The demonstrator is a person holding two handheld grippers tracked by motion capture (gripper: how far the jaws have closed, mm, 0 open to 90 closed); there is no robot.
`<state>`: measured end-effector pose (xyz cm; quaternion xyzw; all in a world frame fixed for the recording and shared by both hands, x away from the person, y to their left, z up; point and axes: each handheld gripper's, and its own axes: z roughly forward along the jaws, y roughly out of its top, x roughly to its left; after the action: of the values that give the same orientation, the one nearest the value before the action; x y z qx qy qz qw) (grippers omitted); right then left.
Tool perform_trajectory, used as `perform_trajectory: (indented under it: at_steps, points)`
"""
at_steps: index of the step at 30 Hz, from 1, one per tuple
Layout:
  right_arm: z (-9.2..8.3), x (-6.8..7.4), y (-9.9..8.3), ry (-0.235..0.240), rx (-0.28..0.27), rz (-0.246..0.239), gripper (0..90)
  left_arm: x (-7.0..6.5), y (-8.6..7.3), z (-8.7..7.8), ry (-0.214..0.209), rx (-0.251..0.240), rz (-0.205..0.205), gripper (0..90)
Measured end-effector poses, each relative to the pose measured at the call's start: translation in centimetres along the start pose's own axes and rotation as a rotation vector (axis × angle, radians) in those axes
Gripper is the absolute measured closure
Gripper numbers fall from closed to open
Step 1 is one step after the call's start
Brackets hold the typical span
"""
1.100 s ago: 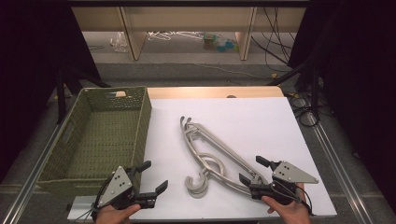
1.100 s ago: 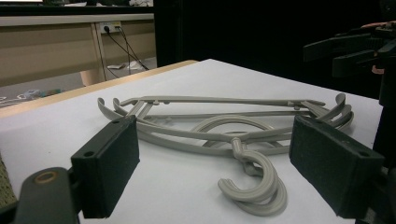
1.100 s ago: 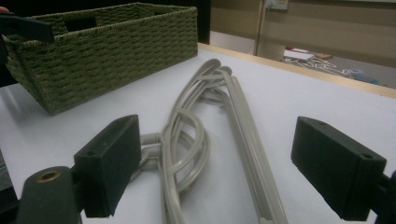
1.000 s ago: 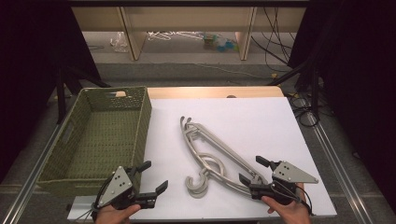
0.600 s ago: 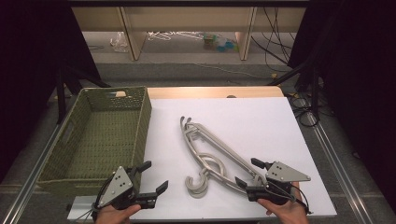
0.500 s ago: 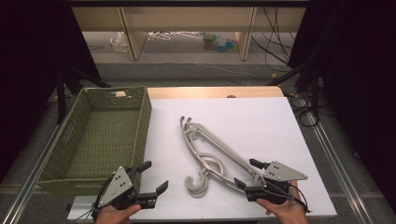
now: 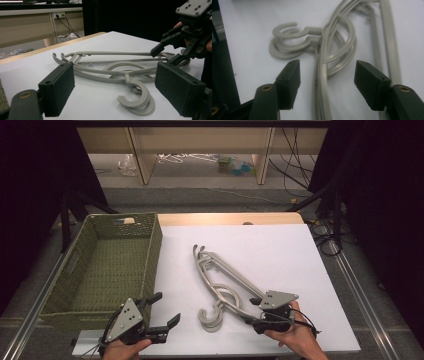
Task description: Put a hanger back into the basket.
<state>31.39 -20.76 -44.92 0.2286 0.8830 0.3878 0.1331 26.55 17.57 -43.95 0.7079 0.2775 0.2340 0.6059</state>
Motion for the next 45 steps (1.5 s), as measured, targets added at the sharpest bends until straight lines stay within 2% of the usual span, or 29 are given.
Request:
perform_trajectory:
  at_steps: [1,3,6,10,12,13,15,17,21,23,26,28,30,34,35,39,41,42,43,45]
  points:
    - [0.0,0.0,0.0,0.0,0.0,0.0,40.4,0.0,0.0,0.0,0.0,0.0,0.0,16.0]
    - [0.8,0.1,0.1,0.01,0.07,-0.004,42.4,-0.1,0.0,-0.1,0.012,0.012,-0.007,16.0]
    - [1.5,-0.1,0.2,0.008,0.094,-0.001,47.8,-0.1,0.0,-0.1,0.009,0.014,-0.002,16.0]
    - [1.9,-0.5,0.2,0.032,0.15,0.028,53.1,-0.1,0.0,-0.1,0.006,0.014,0.0,16.0]
    - [2.2,-0.6,0.2,0.023,0.148,0.031,54.8,-0.1,0.0,0.0,-0.004,-0.002,-0.011,16.0]
    - [2.2,-0.6,0.3,0.038,0.169,0.042,57.1,-0.1,0.0,0.0,-0.004,-0.002,-0.011,16.0]
    - [2.3,-0.7,0.3,0.047,0.175,0.04,59.0,-0.1,0.0,-0.1,0.004,0.012,-0.006,16.0]
    - [2.6,-0.9,0.4,0.062,0.195,0.055,65.0,0.0,0.0,-0.1,0.003,0.013,0.004,15.9]
    - [2.8,-1.0,0.4,0.06,0.199,0.067,70.8,-0.1,0.0,-0.1,0.004,0.012,-0.009,15.9]
    - [2.7,-1.1,0.4,0.069,0.202,0.075,73.0,0.0,0.0,-0.1,0.005,0.013,0.003,16.0]
    - [2.7,-1.2,0.5,0.081,0.206,0.055,79.8,0.0,0.0,-0.1,0.004,0.015,0.004,15.9]
    - [2.6,-1.0,0.6,0.076,0.205,0.045,80.3,0.0,0.0,-0.1,0.004,0.013,0.004,16.0]
    - [2.3,-0.9,0.9,0.072,0.219,0.013,80.4,0.0,0.0,-0.1,0.004,0.015,0.004,15.9]
    - [2.1,-0.9,1.2,0.064,0.203,-0.02,80.7,0.0,0.0,-0.1,0.005,0.015,0.005,16.0]
    - [1.8,-1.0,1.3,0.069,0.212,-0.024,80.8,0.0,0.0,-0.1,0.005,0.013,-0.002,16.0]
    - [1.3,-1.0,1.6,0.052,0.193,-0.035,81.1,0.1,0.1,-0.1,0.003,0.013,0.007,16.0]
    - [1.2,-1.1,1.6,0.054,0.186,-0.039,81.1,0.0,0.1,-0.1,0.005,0.013,-0.006,16.0]
    - [1.1,-1.1,1.7,0.051,0.186,-0.043,81.3,0.1,0.1,-0.1,0.002,0.014,0.007,16.0]
    - [1.0,-1.2,1.6,0.062,0.181,-0.039,81.6,0.1,0.0,0.0,-0.007,0.0,0.003,16.0]
    - [0.9,-1.1,1.7,0.066,0.184,-0.05,81.6,0.1,0.1,-0.1,0.004,0.016,0.006,16.0]
